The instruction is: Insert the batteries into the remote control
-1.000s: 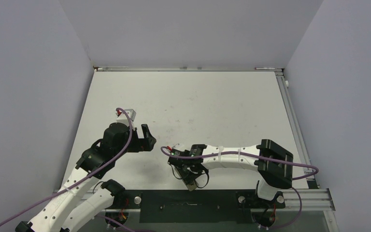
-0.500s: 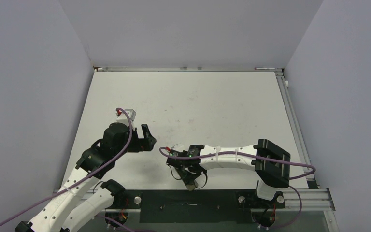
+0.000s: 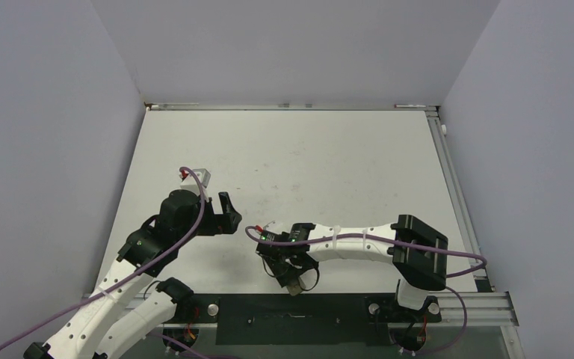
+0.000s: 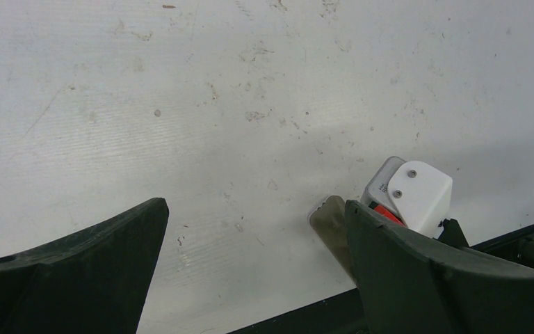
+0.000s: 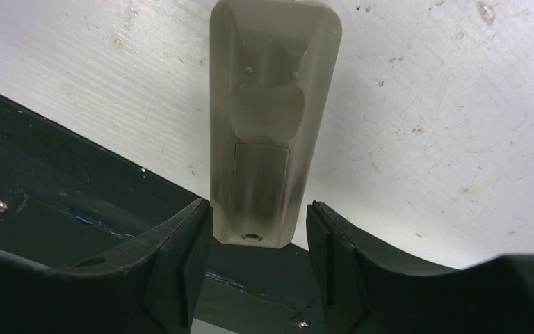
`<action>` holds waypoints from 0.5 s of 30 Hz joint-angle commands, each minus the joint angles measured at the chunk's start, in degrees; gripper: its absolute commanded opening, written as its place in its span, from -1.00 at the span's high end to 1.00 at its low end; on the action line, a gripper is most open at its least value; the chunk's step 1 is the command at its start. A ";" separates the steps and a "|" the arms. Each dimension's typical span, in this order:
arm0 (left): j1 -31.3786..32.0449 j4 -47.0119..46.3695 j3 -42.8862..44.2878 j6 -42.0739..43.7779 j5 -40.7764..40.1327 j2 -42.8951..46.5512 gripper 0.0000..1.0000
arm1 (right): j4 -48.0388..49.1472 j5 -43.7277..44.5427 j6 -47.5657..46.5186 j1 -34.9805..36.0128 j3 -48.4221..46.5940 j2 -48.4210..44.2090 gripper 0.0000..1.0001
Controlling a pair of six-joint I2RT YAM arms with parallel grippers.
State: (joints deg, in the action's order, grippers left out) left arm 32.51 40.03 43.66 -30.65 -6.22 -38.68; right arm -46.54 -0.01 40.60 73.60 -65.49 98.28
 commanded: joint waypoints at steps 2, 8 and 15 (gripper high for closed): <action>-0.34 -1.71 0.67 1.17 -0.05 0.20 -0.92 | -0.02 3.13 0.35 0.49 -3.28 0.33 -0.04; -0.43 -1.71 0.71 1.04 -0.02 0.21 -0.92 | 0.10 4.43 1.59 0.49 -2.69 -2.16 0.02; -0.77 -1.80 0.63 1.08 0.30 0.02 -0.93 | 1.10 5.39 3.23 0.49 -0.29 -5.48 0.68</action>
State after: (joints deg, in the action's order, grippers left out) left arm 32.34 40.03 43.66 -30.59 -6.17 -38.70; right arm -46.37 3.01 42.28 73.60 -66.59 96.92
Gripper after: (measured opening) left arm 0.963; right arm 0.242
